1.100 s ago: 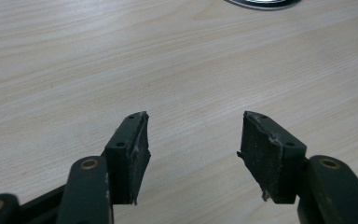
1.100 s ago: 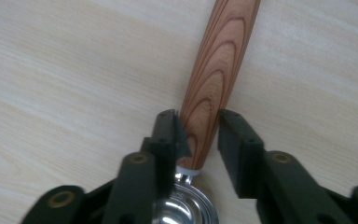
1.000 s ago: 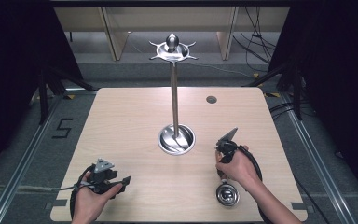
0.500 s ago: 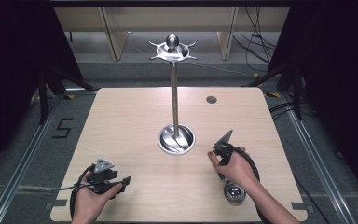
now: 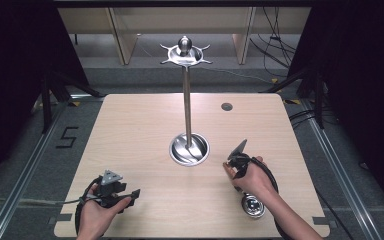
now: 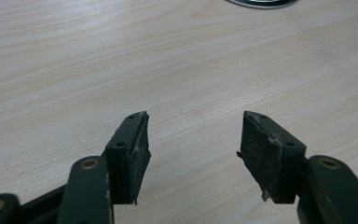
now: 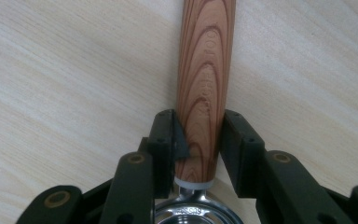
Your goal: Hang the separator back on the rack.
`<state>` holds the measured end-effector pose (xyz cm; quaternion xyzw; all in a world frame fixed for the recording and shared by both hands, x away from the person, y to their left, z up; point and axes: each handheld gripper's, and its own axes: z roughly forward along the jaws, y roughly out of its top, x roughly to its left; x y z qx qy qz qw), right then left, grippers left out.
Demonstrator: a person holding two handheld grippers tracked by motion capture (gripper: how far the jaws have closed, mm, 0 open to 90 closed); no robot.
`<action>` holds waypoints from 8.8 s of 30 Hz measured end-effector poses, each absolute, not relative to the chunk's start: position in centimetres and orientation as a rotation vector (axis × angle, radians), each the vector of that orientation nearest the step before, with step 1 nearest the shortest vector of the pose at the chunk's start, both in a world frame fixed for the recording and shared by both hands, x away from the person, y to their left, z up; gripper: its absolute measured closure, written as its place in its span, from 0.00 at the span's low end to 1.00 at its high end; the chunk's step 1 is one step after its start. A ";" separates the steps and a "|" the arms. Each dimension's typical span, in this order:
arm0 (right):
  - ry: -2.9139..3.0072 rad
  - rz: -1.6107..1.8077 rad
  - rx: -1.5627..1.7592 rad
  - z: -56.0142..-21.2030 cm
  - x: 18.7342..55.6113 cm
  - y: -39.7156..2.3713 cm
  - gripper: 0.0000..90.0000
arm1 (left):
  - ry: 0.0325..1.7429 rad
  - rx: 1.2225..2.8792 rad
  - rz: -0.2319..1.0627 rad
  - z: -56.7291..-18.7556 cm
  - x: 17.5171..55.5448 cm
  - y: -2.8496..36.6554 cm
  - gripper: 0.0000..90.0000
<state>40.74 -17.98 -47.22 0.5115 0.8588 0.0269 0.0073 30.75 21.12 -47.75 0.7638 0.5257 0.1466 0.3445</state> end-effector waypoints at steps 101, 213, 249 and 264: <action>2.359 1.061 1.000 -39.7 35.8 -26.1 0.77 | 1.344 1.991 0.405 -47.6 30.6 21.4 0.46; 2.253 1.332 0.782 -31.4 41.1 -24.6 0.77 | 1.344 1.950 0.453 -47.4 30.6 21.5 0.46; 2.256 1.373 0.738 -29.0 42.7 -22.5 0.77 | 1.316 2.007 0.454 -47.1 30.6 21.9 0.46; 2.259 1.373 0.690 -27.7 43.3 -21.7 0.77 | 1.316 2.007 0.461 -47.1 30.6 21.9 0.46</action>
